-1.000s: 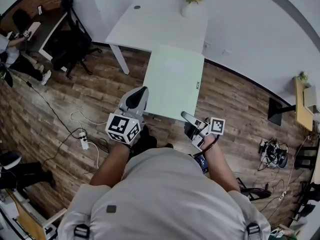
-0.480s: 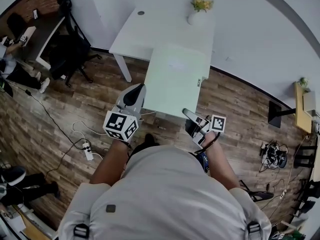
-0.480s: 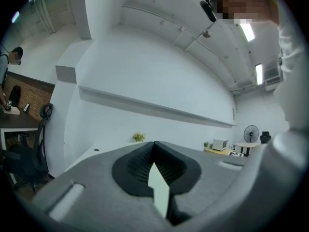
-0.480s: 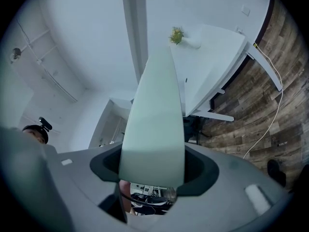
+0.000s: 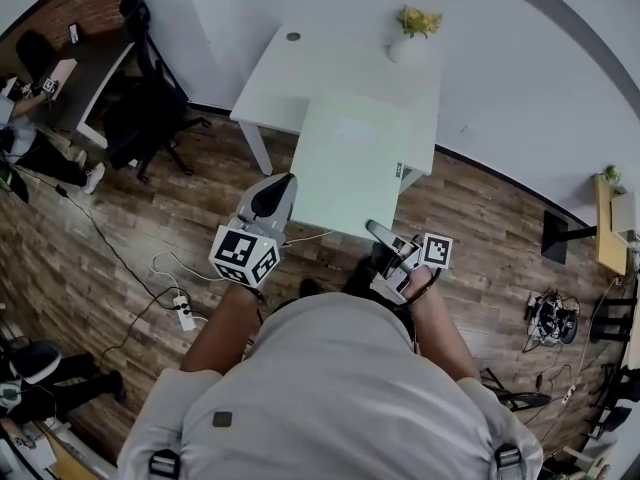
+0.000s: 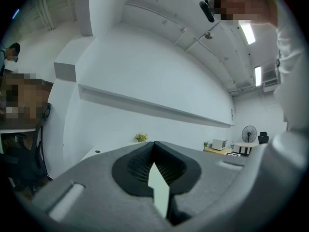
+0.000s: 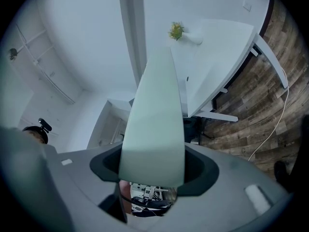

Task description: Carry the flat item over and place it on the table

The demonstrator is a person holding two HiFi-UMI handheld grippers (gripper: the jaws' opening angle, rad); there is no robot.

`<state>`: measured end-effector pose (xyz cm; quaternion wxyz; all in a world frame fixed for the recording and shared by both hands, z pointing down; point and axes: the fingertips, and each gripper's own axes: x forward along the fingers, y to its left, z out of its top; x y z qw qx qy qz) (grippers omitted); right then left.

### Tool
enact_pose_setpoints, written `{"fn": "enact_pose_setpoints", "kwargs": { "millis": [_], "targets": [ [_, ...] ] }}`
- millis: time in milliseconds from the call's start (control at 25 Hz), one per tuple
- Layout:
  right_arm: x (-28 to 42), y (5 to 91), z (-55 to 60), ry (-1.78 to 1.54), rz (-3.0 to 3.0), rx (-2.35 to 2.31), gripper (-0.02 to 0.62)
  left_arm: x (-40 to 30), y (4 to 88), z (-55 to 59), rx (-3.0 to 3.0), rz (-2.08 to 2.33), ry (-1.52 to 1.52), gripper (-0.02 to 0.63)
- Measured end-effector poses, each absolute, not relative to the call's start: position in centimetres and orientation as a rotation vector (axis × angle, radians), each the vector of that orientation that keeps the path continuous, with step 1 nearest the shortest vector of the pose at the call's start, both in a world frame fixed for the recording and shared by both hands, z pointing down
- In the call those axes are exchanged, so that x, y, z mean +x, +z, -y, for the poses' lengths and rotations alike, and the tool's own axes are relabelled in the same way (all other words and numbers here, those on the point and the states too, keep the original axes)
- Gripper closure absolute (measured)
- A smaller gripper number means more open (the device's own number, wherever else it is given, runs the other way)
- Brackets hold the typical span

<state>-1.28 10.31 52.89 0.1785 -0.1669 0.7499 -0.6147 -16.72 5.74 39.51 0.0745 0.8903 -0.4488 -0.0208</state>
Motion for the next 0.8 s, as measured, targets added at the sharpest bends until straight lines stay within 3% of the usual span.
{"fn": "enact_pose_setpoints", "kwargs": {
  "millis": [560, 800],
  "targets": [
    [-2.8, 53.4, -2.9, -1.811, -2.175, -0.297, 0.296, -17.5, 40.2, -1.3, 2.559, 1.523, -0.03, 0.606],
    [-0.4, 54.0, 1.7, -1.846, -2.224, -0.261, 0.295, -14.6, 41.3, 3.2, 2.522, 1.547, -0.01, 0.606]
  ]
}}
